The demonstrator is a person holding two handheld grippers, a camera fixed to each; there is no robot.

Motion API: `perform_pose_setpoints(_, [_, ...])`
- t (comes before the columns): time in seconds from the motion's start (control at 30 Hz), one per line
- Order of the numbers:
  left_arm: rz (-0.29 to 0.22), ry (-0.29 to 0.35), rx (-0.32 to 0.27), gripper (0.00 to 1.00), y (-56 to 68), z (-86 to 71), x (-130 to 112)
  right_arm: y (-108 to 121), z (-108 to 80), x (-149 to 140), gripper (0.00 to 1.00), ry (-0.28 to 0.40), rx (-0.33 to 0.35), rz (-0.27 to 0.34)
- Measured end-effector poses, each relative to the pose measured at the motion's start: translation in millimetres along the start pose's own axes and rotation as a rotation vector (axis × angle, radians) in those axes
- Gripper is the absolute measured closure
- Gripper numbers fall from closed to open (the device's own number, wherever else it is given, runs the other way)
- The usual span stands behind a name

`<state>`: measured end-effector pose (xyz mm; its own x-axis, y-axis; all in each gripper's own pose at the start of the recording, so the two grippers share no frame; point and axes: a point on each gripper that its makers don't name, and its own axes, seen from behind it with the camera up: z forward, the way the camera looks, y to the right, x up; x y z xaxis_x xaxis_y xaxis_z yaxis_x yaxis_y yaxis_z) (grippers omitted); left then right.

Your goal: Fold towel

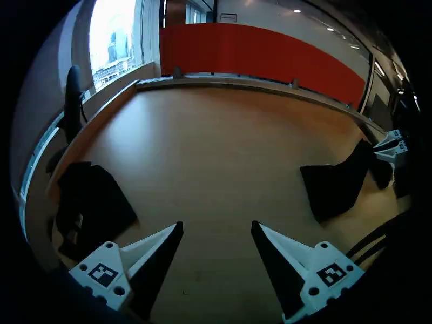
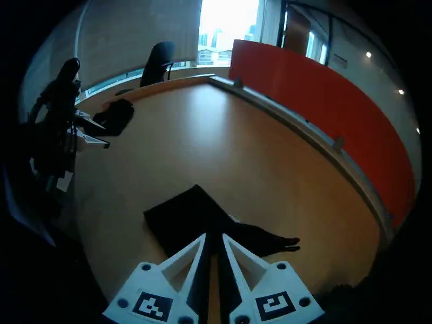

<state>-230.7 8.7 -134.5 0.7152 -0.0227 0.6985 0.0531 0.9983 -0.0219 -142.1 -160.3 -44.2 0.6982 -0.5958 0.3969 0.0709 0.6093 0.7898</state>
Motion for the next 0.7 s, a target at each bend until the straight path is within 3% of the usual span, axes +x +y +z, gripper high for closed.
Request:
perform_pose_setpoints(0.47, [-0.047,0.020,0.047,0.06,-23.0,-23.2,-10,-42,45.8,17,0.93,-0.031,0.127,-0.062])
perform_pose_setpoints(0.7, [-0.075,0.019,0.066,0.06,-32.0,-28.7,-17,-49,55.1,16,0.93,-0.047,0.154,-0.070])
